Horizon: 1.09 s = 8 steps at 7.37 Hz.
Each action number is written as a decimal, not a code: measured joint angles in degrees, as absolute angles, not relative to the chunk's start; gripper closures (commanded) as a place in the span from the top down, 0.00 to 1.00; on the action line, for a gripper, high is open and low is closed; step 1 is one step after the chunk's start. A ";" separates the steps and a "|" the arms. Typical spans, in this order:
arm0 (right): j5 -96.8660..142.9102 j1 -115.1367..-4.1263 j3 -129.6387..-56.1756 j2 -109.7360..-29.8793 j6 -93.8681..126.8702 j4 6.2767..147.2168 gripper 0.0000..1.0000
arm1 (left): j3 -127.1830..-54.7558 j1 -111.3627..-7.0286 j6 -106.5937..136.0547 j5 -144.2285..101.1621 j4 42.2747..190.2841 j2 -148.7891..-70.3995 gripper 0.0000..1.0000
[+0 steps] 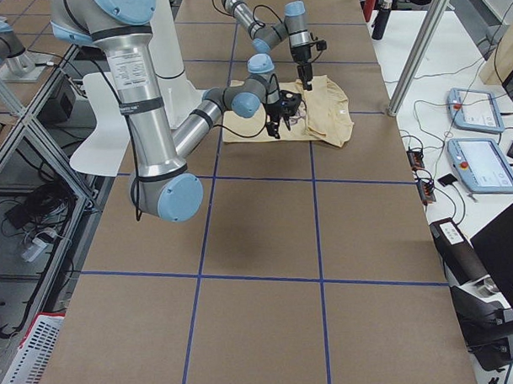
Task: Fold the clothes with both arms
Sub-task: 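Release the sleeve with the left gripper while the right gripper moves toward the hem, then move both grippers to the hem corners nearest the robot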
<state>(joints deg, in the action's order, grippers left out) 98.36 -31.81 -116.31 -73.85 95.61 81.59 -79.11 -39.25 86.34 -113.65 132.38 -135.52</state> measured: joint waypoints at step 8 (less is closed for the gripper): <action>86.70 -10.45 -115.39 -76.44 124.03 84.65 0.81 | -95.51 -43.31 75.97 -114.10 131.04 -116.92 0.74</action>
